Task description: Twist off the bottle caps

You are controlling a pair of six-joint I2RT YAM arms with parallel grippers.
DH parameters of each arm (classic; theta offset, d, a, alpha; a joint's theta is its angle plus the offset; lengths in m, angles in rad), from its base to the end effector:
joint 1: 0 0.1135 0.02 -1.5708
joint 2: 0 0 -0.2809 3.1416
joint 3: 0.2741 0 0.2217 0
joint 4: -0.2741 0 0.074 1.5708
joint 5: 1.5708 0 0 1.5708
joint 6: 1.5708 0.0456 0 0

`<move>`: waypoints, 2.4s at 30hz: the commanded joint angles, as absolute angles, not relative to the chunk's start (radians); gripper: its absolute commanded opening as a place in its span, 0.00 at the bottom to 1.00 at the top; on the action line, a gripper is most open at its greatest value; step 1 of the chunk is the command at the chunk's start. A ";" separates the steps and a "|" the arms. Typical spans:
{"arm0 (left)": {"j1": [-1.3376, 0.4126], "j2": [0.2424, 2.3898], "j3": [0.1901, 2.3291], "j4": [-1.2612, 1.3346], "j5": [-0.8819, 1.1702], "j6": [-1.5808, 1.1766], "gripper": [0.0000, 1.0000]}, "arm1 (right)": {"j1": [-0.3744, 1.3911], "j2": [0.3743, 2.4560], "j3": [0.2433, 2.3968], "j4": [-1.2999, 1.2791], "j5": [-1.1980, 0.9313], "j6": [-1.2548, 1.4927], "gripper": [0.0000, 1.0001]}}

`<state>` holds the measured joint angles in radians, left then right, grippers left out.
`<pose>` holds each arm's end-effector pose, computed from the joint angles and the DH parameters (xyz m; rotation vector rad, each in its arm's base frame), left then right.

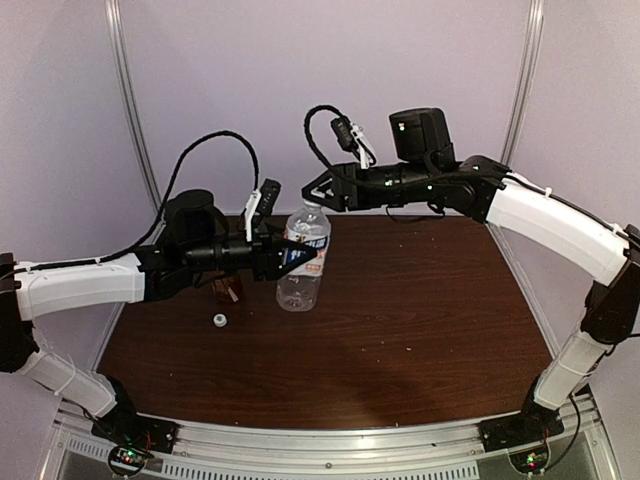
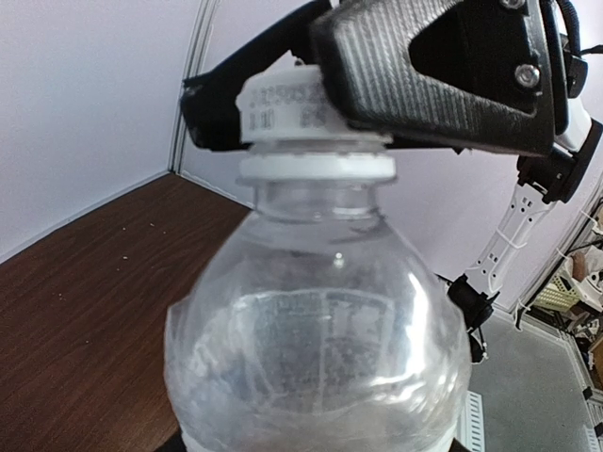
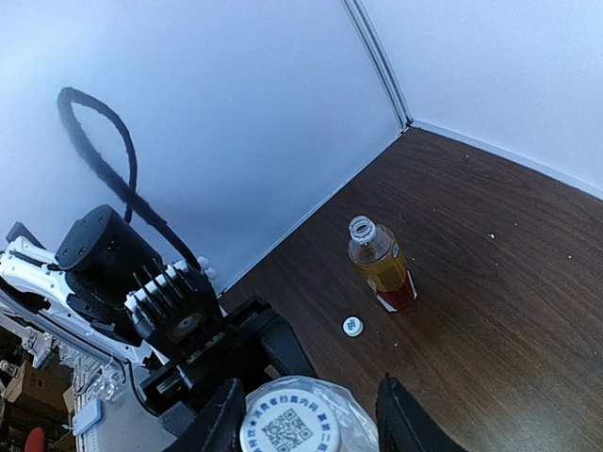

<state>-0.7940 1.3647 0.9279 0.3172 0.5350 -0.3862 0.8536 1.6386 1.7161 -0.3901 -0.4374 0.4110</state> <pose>0.1893 -0.2258 0.3390 0.7961 1.6806 -1.3034 0.2200 0.2817 0.4346 -0.7678 1.9132 1.2401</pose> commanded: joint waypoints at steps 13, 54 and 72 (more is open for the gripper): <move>-0.801 1.327 0.954 0.352 0.516 -0.359 0.34 | 0.859 1.618 1.679 -0.316 -0.477 0.385 0.06; -0.801 1.326 0.992 0.336 0.737 -0.293 0.34 | 0.819 1.512 1.683 -0.260 -0.764 0.226 0.78; -0.808 1.326 1.000 0.253 0.466 -0.278 0.38 | 0.883 1.598 1.729 -0.359 -0.293 0.396 0.78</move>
